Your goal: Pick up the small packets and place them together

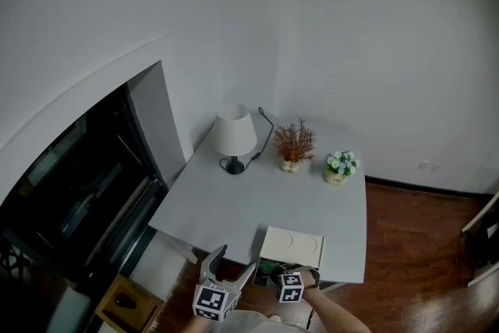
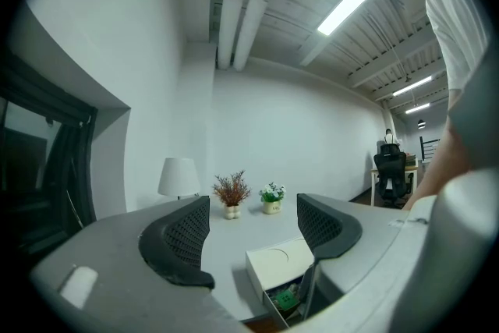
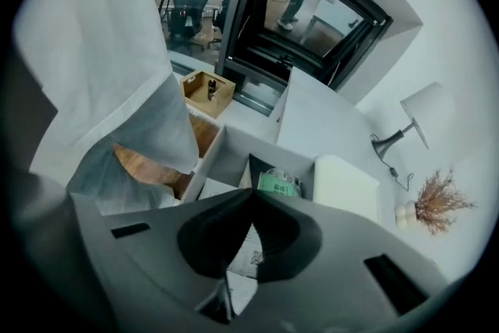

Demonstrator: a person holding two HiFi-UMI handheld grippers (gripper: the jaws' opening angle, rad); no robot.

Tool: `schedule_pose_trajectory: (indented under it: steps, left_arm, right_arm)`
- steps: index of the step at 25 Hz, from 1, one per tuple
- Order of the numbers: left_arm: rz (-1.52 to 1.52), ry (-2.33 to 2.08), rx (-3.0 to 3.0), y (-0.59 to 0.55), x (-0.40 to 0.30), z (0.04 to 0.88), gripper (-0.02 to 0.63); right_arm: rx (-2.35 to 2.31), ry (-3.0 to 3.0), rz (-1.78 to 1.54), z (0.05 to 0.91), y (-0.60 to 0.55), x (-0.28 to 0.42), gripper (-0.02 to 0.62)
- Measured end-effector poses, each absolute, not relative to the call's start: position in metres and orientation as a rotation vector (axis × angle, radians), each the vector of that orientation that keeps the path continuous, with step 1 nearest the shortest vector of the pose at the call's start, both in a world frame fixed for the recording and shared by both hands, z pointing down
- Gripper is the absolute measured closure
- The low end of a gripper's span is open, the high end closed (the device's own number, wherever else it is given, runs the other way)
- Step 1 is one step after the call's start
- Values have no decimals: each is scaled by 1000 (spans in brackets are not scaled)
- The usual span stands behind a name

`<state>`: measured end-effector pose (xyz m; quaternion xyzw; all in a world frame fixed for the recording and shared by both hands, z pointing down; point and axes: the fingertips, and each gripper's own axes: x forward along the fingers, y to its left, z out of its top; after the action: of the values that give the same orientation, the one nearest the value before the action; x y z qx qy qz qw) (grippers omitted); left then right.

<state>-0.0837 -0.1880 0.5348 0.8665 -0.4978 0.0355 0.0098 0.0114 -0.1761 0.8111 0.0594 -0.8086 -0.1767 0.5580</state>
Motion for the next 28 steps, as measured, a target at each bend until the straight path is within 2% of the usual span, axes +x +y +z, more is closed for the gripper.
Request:
schedule_pose_trajectory:
  steps: [8,15,19,28]
  left_arm:
    - [68,-1547,2700,-192,-82,531,272]
    - [56,-1556,2704,-200,-84,530,272]
    - [37,-1568,2700,-202,-87,522,272]
    - [24,-1609,2671,-206,-97,523,273]
  right_arm:
    - [376,-2175,-420,710,-175,15,595]
    - [681,-2239,-542,653,-236,21,594]
    - [756,-2136,-644,669,-271,35,594]
    - [417,-2101,-684,742,-256,42,594]
